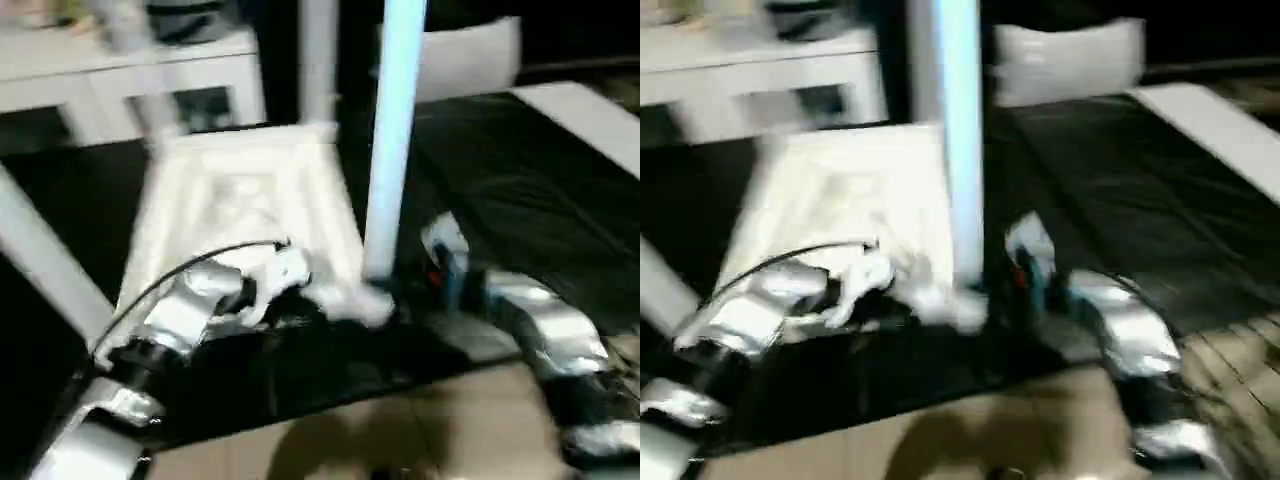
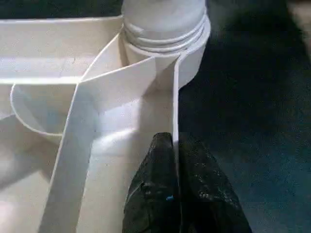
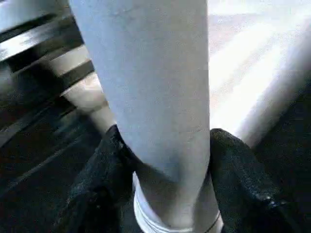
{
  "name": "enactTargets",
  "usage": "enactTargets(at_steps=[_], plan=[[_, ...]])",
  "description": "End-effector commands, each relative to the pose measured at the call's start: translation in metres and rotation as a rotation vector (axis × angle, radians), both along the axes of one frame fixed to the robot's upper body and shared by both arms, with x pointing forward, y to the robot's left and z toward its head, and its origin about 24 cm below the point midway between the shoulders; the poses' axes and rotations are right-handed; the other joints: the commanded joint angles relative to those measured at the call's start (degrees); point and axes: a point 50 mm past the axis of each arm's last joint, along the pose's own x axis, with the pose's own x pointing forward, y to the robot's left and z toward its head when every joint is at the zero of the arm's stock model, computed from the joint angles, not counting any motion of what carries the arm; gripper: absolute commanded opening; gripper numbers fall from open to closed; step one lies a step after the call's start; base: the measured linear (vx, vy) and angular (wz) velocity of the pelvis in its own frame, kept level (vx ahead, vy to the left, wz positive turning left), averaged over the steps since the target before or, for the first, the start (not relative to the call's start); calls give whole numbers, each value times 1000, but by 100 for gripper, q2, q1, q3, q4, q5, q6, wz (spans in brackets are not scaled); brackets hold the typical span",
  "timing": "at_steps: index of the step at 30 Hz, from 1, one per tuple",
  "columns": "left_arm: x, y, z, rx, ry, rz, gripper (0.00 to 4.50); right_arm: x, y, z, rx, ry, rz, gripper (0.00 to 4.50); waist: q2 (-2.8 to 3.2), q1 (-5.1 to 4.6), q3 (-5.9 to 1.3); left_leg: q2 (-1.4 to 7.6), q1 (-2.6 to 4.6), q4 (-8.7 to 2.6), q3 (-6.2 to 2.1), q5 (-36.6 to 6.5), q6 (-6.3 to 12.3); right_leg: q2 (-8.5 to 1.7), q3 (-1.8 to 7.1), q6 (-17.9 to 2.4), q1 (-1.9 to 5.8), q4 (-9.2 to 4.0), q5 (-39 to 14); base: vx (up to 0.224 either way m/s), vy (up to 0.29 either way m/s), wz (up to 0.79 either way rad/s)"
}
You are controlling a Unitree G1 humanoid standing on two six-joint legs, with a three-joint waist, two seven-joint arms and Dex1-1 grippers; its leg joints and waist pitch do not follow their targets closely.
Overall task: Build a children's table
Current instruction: Rotate leg to tighten
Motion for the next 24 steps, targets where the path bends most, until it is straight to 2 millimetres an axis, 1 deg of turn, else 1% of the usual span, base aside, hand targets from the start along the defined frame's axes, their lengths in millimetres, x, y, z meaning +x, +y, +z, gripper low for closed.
enactTargets(at_steps=[1,2,3,4,5,6,7,8,9,10,11,12,13,14,15,16,17,18,19,20,21,22,23,24], plan=[[-4,-35,18,-130,-34,-69,0,10,4,-7,-26,55,-173,200,17,-63,-338,86,-107,-450,-101,-1930,313,-300,78,458,510,-487,-3087,0,0,0],[-3,-38,18,-137,-34,-54,0,12,5,-7,-22,49,-199,200,19,-102,-333,132,-111,-482,-121,-2074,324,-302,106,434,516,-448,-2989,0,0,0],[-1,-46,18,-157,-38,-3,0,15,11,-6,-37,7,-243,200,-19,-205,-291,47,22,-438,-57,-2282,280,-328,106,293,393,-540,-3119,0,0,0],[2,-56,17,-173,-49,44,0,16,18,-4,-49,-40,-258,200,-34,-232,-296,-22,47,-388,-27,-2253,257,-319,57,303,371,-581,-3277,0,0,0],[3,-59,17,-177,-53,61,0,16,21,-4,-46,-50,-261,200,-57,-290,-301,-112,62,-319,12,-2120,277,-313,-31,404,363,-674,-3485,0,0,0],[3,-60,17,-178,-54,66,0,16,22,-4,-41,-49,-263,234,-53,-310,-312,-134,50,-308,20,-2039,317,-316,-44,433,373,-684,-3485,0,0,0],[4,-61,18,-178,-58,78,0,16,24,-4,-24,-48,-271,254,-47,-337,-334,-127,-12,-322,1,-1908,375,-327,-41,461,426,-647,-3355,0,0,0],[4,-61,18,-178,-58,78,0,16,24,-4,-24,-48,-271,270,-42,-347,-331,-101,-34,-345,-17,-1859,416,-321,-25,468,426,-637,-3274,0,0,0],[5,-61,18,-173,-64,82,0,15,25,-3,4,-42,-282,273,-10,-346,-324,-102,-21,-348,-19,-1857,417,-323,-18,446,414,-638,-3262,0,0,0],[6,-59,18,-157,-76,83,0,13,27,-1,34,-49,-266,278,5,-351,-341,-107,-15,-353,-19,-1772,430,-331,11,365,412,-621,-3151,0,0,0],[6,-58,18,-148,-80,86,0,12,28,-1,45,-52,-262,287,-4,-324,-357,-100,-17,-371,-17,-1629,467,-338,62,229,413,-590,-2950,0,0,0],[6,-56,18,-140,-86,81,0,10,28,0,50,-58,-255,300,-11,-303,-361,-95,-32,-378,-22,-1542,491,-343,83,163,420,-564,-2849,0,0,0],[6,-52,18,-121,-97,69,0,8,26,1,56,-76,-236,312,21,-227,-386,-68,-74,-404,-36,-1271,549,-343,137,25,462,-486,-2504,0,0,0],[5,-46,17,-101,-113,39,0,5,18,2,48,-103,-206,317,30,-194,-401,-60,-81,-407,-41,-1154,580,-352,163,-34,466,-458,-2343,0,0,0],[5,-46,17,-99,-114,34,0,4,17,2,45,-108,-200,321,31,-160,-414,-49,-83,-406,-47,-1054,613,-363,188,-84,467,-427,-2178,0,0,0],[4,-42,16,-90,-117,13,0,2,11,2,29,-127,-179,331,10,-116,-424,-40,-102,-406,-44,-887,678,-350,220,-207,469,-369,-1947,0,0,0],[4,-40,16,-87,-117,6,0,2,9,2,21,-132,-172,345,-14,-70,-423,-56,-117,-396,-28,-761,704,-335,248,-282,459,-332,-1856,0,0,0],[3,-38,16,-84,-123,-10,0,0,7,3,15,-143,-152,356,-14,-35,-429,-61,-102,-388,-23,-704,706,-341,265,-317,450,-318,-1840,0,0,0],[3,-37,16,-82,-133,-34,0,-1,5,4,15,-151,-127,362,-33,10,-450,-67,-148,-381,-26,-509,749,-351,293,-357,488,-260,-1707,0,0,0],[2,-36,16,-82,-133,-42,0,-2,4,4,14,-154,-121,366,-30,95,-476,-52,-154,-360,-33,-270,821,-356,324,-385,473,-213,-1499,0,0,0],[-1,-31,15,-76,-135,-101,0,-5,-2,7,7,-172,-73,375,-39,133,-480,-43,-154,-357,-35,-178,855,-351,340,-415,455,-189,-1397,0,0,0],[-5,-25,15,-69,-136,-166,0,-9,-7,10,-6,-186,-15,396,-27,214,-488,-34,-159,-346,-37,-52,930,-347,353,-456,453,-145,-1239,0,0,0],[-7,-23,14,-66,-132,-192,0,-10,-10,11,-16,-191,18,396,-12,273,-486,-2,-133,-351,-25,-15,974,-355,377,-495,429,-123,-1171,0,0,0],[-7,-22,14,-65,-131,-196,0,-11,-10,12,-18,-191,24,403,-9,298,-465,3,-124,-360,-17,-54,990,-349,376,-505,412,-144,-1242,0,0,0]])
